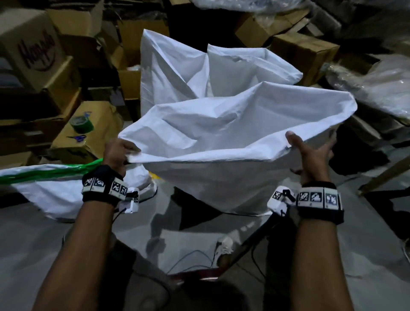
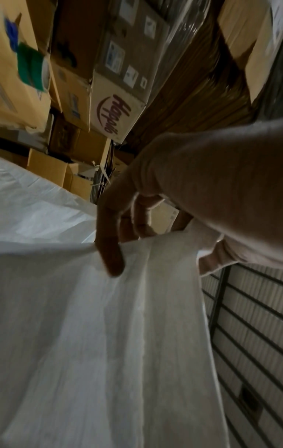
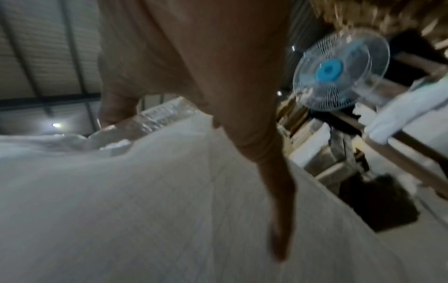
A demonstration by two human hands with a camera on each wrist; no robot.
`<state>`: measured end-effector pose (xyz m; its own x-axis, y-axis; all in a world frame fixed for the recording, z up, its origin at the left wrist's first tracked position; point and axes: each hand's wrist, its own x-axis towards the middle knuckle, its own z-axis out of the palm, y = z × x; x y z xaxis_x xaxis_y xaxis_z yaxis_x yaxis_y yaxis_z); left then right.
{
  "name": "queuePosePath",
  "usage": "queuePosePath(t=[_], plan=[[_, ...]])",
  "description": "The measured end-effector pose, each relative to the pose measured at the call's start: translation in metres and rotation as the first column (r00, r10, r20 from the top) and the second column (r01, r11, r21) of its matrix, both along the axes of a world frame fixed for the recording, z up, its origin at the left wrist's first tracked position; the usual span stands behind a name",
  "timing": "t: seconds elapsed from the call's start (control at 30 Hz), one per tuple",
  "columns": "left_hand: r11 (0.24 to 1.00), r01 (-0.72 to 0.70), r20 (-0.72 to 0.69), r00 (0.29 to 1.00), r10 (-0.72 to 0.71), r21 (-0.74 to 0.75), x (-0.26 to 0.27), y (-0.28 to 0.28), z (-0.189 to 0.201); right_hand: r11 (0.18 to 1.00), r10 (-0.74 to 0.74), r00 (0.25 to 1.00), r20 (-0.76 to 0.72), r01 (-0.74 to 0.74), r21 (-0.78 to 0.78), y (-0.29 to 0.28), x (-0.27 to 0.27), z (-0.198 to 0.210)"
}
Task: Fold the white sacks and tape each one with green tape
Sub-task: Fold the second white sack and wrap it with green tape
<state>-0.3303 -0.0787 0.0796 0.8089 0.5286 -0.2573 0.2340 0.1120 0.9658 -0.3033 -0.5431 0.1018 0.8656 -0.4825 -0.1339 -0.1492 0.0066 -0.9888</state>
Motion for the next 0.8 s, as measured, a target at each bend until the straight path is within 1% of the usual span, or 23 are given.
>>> queuePosePath(t=[0.07, 0.1, 0.13, 0.17, 0.2, 0.27, 0.3, 0.4, 0.5, 0.53, 0.63, 0.73, 0.77, 0.8], plan=[[0.997, 0.058, 0.002, 0.998, -0.058, -0.052, -0.002, 0.015, -0.003, 0.979, 0.136, 0.99, 0.034, -0.139, 0.147, 0.005, 0.018, 0.003], [0.995, 0.056, 0.008, 0.998, -0.056, -0.081, -0.002, 0.02, -0.004, 0.964, 0.191, 0.978, 0.081, -0.203, 0.171, 0.012, 0.025, 0.007], [0.99, 0.072, 0.03, 0.997, -0.069, -0.117, -0.008, 0.015, 0.008, 0.958, 0.233, 0.964, 0.13, -0.25, 0.139, 0.022, 0.028, 0.012], [0.991, 0.05, 0.067, 0.997, -0.042, -0.125, -0.012, 0.008, 0.019, 0.96, 0.258, 0.952, 0.164, -0.271, 0.065, 0.034, 0.032, 0.018], [0.993, 0.035, 0.11, 0.994, -0.022, -0.117, -0.016, 0.003, 0.031, 0.962, 0.267, 0.943, 0.2, -0.272, -0.007, 0.049, 0.035, 0.028], [0.995, 0.009, 0.182, 0.983, 0.009, -0.096, -0.019, 0.0, 0.051, 0.965, 0.262, 0.906, 0.333, -0.252, -0.074, 0.071, 0.045, 0.047], [0.997, 0.004, 0.203, 0.979, 0.012, -0.077, -0.022, 0.002, 0.061, 0.962, 0.271, 0.88, 0.39, -0.262, -0.077, 0.081, 0.049, 0.059], [0.998, -0.03, 0.273, 0.961, 0.043, -0.054, -0.028, 0.018, 0.088, 0.952, 0.27, 0.823, 0.499, -0.305, -0.013, 0.102, 0.066, 0.088], [0.987, -0.159, 0.321, 0.934, 0.158, -0.024, -0.035, 0.04, 0.116, 0.94, 0.27, 0.767, 0.582, -0.342, 0.015, 0.129, 0.078, 0.124], [0.984, -0.178, 0.337, 0.925, 0.176, -0.027, -0.038, 0.046, 0.125, 0.935, 0.277, 0.745, 0.607, -0.354, 0.008, 0.139, 0.081, 0.133], [0.983, -0.178, 0.356, 0.917, 0.18, -0.038, -0.05, 0.059, 0.136, 0.9, 0.339, 0.697, 0.632, -0.437, 0.0, 0.167, 0.098, 0.142], [0.968, -0.248, 0.365, 0.899, 0.243, -0.035, -0.058, 0.07, 0.135, 0.876, 0.394, 0.683, 0.615, -0.481, -0.026, 0.199, 0.119, 0.132], [0.962, -0.27, 0.366, 0.893, 0.261, -0.027, -0.06, 0.075, 0.134, 0.862, 0.408, 0.683, 0.606, -0.507, -0.008, 0.21, 0.127, 0.127], [0.956, -0.292, 0.346, 0.895, 0.281, -0.02, -0.061, 0.08, 0.132, 0.85, 0.431, 0.68, 0.593, -0.527, -0.013, 0.221, 0.134, 0.122]])
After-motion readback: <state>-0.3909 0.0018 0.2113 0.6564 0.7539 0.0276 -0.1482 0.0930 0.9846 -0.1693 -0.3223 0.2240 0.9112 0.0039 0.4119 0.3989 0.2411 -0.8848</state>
